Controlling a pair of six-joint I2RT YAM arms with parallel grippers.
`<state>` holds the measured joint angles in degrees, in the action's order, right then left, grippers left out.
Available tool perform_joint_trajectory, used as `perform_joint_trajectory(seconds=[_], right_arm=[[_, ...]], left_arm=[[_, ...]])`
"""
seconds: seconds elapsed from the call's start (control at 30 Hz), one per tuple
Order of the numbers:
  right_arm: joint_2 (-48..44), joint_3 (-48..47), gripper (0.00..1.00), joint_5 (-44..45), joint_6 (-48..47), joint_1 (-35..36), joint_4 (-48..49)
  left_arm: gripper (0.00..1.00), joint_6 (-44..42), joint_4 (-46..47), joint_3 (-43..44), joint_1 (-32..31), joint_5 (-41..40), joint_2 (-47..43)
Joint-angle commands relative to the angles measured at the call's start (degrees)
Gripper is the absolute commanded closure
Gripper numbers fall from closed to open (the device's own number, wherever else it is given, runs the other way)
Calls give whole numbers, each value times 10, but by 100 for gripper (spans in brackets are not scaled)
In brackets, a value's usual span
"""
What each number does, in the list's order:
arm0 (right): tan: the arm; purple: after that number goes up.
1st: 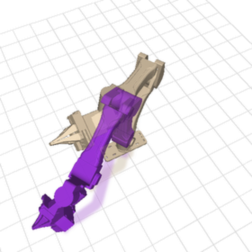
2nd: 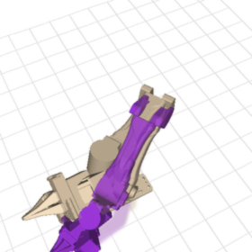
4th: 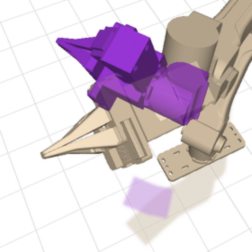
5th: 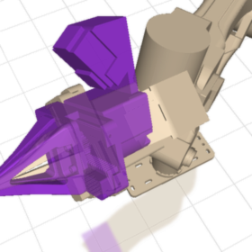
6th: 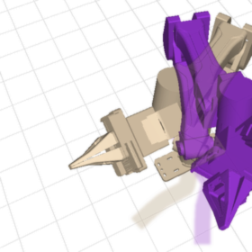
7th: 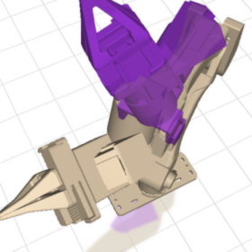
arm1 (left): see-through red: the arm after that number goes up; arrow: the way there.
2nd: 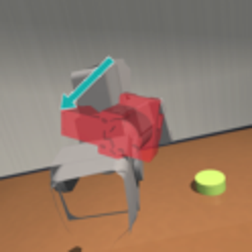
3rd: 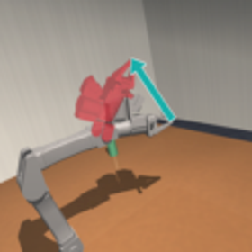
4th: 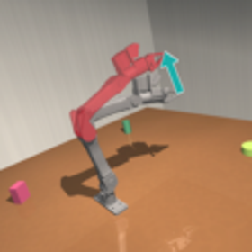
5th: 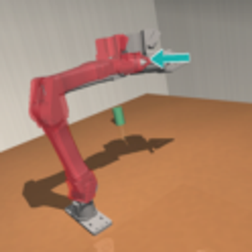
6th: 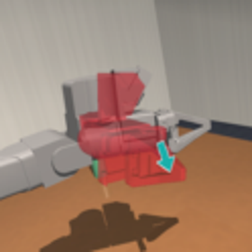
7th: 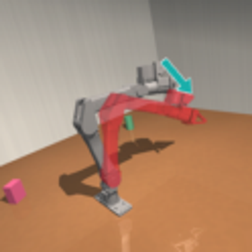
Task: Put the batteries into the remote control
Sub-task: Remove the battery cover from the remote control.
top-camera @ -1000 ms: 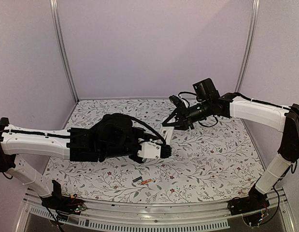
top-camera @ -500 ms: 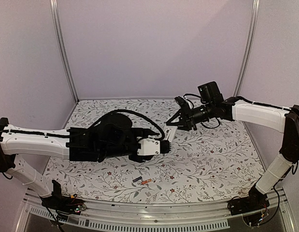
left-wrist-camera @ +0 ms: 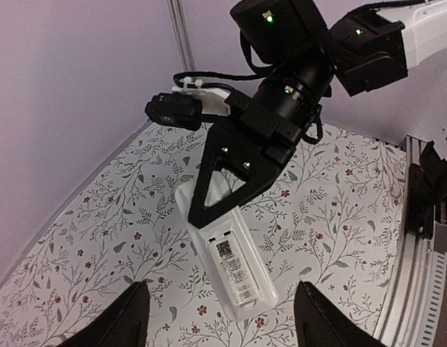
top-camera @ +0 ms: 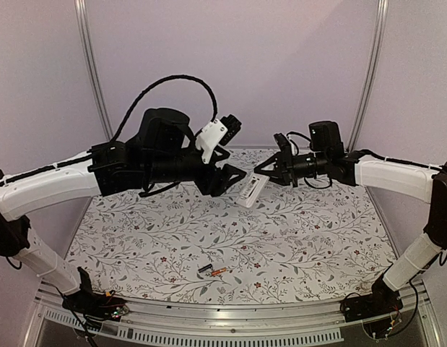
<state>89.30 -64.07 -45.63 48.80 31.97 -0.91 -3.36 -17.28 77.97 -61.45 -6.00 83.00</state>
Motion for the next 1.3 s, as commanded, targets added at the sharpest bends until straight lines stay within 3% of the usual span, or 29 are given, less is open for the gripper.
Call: perform_joint_trajectory(seconds=[0.0, 0.4, 0.6, 0.77, 1.07, 1.27], right_arm=[[-26, 4, 100, 22, 12, -1, 35], [-34, 11, 100, 17, 15, -1, 38], [-36, 13, 100, 9, 15, -1, 44], [-39, 14, 100, 2, 15, -1, 50], [-41, 14, 100, -2, 18, -1, 57], [-42, 18, 100, 2, 15, -3, 56]], left_arm=[[31, 92, -85, 33, 13, 46, 47], [36, 111, -140, 104, 17, 27, 133], [44, 112, -141, 112, 22, 1, 150], [56, 113, -139, 114, 30, 7, 159], [66, 114, -141, 116, 32, 40, 173], [77, 119, -144, 114, 37, 30, 169]])
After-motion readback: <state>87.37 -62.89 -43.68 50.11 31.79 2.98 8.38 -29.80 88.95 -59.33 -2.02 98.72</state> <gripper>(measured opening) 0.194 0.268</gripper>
